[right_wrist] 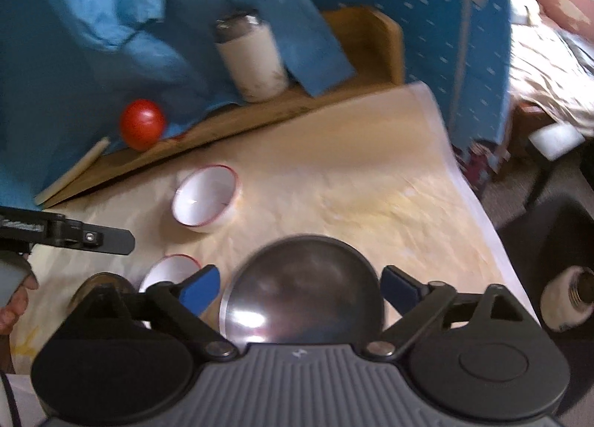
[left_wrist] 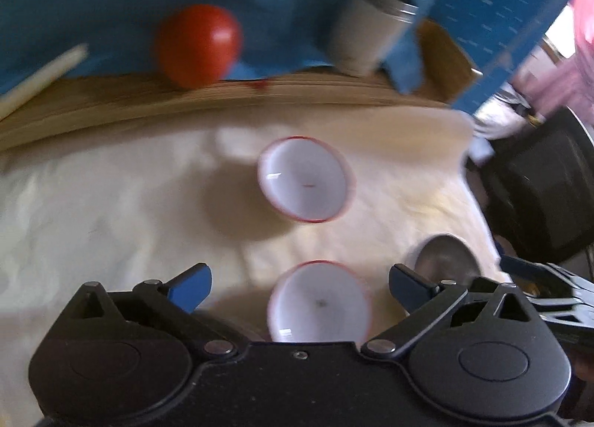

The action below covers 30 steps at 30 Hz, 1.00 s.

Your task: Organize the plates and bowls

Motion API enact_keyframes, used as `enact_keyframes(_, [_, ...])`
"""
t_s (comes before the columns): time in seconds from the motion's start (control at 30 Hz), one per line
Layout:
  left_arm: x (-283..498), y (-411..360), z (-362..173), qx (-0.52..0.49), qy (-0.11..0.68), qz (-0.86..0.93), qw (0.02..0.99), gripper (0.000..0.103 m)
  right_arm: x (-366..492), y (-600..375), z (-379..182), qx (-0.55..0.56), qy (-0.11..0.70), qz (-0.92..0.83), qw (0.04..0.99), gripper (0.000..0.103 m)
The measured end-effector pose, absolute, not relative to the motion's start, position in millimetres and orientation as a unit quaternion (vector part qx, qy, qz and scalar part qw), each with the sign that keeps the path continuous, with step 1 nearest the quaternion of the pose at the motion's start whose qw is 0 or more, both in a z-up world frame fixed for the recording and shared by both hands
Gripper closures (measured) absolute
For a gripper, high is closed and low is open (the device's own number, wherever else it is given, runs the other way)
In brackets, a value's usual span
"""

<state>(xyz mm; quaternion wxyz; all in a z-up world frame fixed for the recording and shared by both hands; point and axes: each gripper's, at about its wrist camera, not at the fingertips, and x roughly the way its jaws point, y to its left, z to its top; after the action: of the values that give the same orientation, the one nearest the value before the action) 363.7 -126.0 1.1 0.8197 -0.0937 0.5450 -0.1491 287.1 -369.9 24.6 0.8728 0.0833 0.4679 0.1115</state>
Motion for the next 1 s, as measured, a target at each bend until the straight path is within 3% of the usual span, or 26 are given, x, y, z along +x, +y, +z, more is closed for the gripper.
enact_keyframes(0.37, [346, -110, -14, -0.019, 0.551, -0.131, 0.824, 0.001, 300, -300, 33, -0.008, 0.472, 0.267, 0.840, 0.001])
enact_keyframes(0.7, [352, -107, -23, 0.017, 0.557, -0.152, 0.816, 0.001, 300, -289, 30, -0.038, 0.495, 0.253, 0.830, 0.001])
enact_keyframes(1.0, [361, -118, -30, 0.042, 0.561, -0.192, 0.804, 0.001, 295, -299, 29, 0.027, 0.522, 0.265, 0.810, 0.008])
